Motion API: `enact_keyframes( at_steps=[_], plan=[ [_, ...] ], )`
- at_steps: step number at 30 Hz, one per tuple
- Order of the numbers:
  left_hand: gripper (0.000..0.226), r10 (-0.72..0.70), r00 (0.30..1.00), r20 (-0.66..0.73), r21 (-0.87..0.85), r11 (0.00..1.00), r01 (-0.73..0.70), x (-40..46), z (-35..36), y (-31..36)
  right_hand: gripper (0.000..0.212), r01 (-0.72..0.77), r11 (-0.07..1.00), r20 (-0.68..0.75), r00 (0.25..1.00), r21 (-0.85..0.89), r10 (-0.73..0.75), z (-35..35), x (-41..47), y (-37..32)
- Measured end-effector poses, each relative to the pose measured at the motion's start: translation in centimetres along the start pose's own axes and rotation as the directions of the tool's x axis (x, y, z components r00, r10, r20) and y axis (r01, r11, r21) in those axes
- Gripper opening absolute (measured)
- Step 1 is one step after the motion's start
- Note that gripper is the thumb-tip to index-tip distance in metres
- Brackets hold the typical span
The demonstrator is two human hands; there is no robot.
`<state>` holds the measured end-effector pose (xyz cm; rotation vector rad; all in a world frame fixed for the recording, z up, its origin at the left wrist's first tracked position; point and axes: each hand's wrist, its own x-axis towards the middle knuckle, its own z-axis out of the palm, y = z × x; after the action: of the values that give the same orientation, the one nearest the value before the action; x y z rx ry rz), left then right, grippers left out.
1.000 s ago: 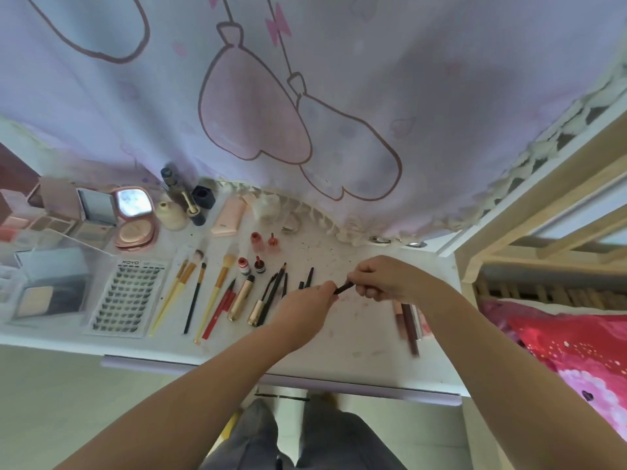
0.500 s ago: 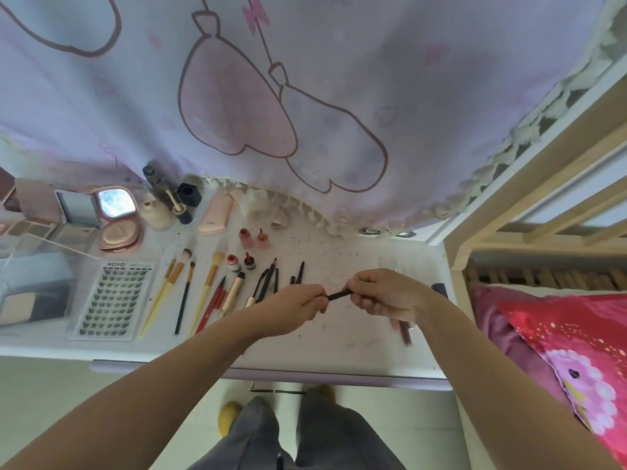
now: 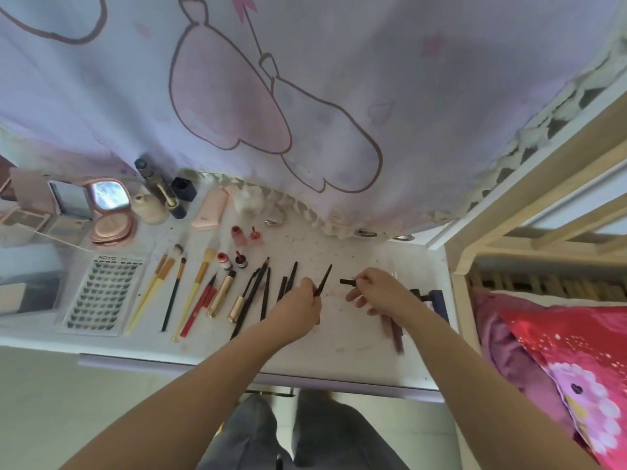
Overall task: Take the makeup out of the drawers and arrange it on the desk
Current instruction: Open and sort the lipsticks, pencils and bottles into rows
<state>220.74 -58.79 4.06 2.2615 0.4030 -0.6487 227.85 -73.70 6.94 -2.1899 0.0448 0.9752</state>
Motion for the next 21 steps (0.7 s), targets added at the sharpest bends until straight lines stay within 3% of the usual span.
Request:
enact_keyframes(
  at_steps=[3, 6, 12, 21],
  plan=[
    [0.022, 0.012, 0.988, -0.156, 0.339, 0.94, 0.042, 0.6, 1.1, 1.5, 0.026, 0.037, 0.894, -0.216, 0.965, -0.446, -0.147, 2.1, 0.3, 1.0],
    [0.031, 0.09, 0.98, -0.179, 0.588, 0.808, 0.033, 1.6, 1.8, 1.8, 0.032, 0.02, 0.789, -0.253, 0.942, -0.614, -0.22, 4.2, 0.7, 2.3],
    [0.034, 0.106, 0.982, -0.154, 0.704, 0.71, 0.033, 2.3, 1.8, -0.8, 0.028, 0.09, 0.726, -0.161, 0.95, -0.682, -0.269, 6.8, 1.6, 2.2],
    [0.033, 0.189, 0.968, -0.166, 0.701, 0.713, -0.02, 1.6, 0.3, -2.6, 0.036, 0.135, 0.714, -0.126, 0.946, -0.687, -0.3, 7.5, 1.6, -0.2]
  ],
)
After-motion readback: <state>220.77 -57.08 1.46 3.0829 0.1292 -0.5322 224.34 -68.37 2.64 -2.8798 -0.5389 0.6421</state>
